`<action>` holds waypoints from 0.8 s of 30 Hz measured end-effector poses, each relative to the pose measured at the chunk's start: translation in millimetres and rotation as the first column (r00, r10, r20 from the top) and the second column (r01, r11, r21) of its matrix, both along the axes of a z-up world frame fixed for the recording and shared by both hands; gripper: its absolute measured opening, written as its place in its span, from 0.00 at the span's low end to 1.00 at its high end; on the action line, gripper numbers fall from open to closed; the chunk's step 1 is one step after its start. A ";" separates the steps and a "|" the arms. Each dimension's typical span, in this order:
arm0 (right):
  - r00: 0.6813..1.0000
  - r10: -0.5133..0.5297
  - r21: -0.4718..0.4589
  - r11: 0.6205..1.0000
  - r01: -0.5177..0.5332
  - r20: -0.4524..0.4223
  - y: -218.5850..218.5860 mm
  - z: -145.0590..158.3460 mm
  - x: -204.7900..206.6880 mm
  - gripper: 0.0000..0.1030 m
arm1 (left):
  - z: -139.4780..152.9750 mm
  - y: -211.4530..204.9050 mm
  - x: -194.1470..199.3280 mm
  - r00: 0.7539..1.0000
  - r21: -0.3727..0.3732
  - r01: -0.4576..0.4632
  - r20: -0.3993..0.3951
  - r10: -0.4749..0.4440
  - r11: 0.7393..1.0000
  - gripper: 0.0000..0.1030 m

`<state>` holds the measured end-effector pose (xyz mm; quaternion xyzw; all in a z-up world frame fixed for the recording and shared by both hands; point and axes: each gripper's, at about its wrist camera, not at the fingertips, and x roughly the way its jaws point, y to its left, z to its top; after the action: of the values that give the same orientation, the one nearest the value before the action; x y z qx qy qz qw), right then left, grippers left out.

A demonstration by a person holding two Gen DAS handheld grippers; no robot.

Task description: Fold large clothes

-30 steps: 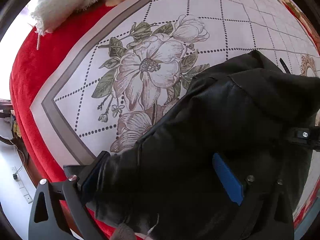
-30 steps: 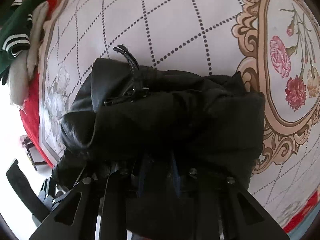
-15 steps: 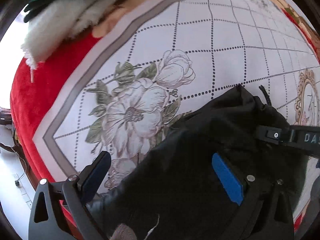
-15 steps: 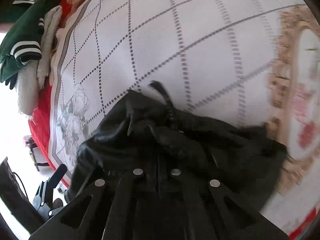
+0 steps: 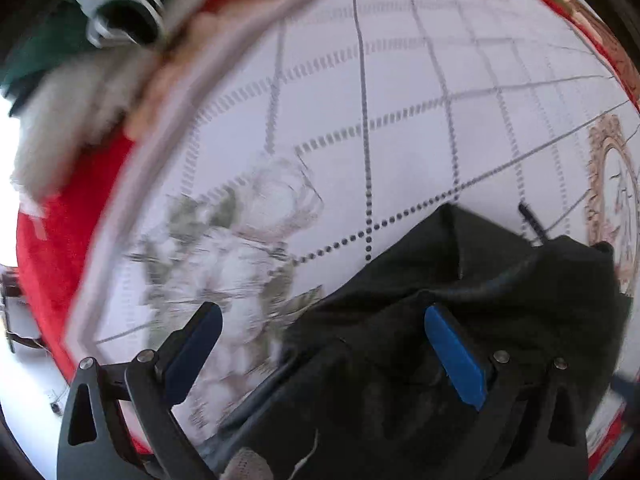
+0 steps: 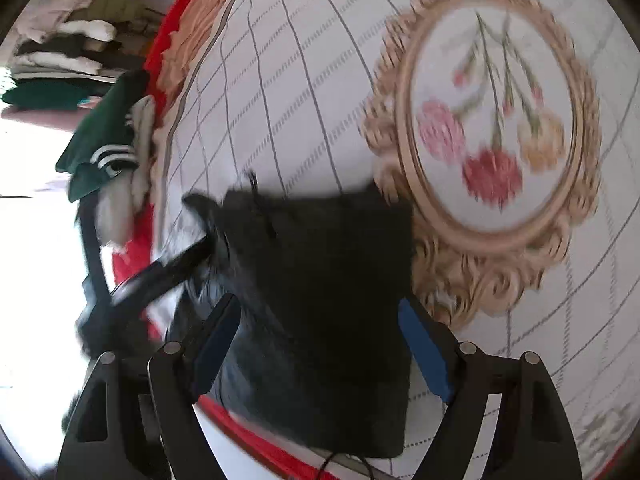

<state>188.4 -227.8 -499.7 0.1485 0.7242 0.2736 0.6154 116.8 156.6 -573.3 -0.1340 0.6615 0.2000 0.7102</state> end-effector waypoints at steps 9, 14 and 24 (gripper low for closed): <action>0.979 0.039 0.295 0.955 0.023 -0.203 31.3 -112.8 -15.2 0.89 | -5.6 17.0 -14.3 0.998 -0.097 -0.049 0.041 0.053 0.994 1.00; 0.984 0.025 0.282 0.959 0.026 -0.177 65.1 -115.3 -13.8 0.69 | -7.6 20.0 -41.6 0.994 -0.085 -0.080 0.061 0.086 0.993 1.00; 0.903 -0.176 0.313 0.898 0.310 -0.391 41.5 -115.3 -31.1 0.50 | 89.8 54.2 -173.6 0.921 -0.162 -0.307 0.200 0.336 0.938 1.00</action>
<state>157.3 -186.2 -615.0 0.3982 0.7338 0.2927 0.4662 -56.8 210.8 -483.4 -0.3076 0.5575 0.2549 0.7277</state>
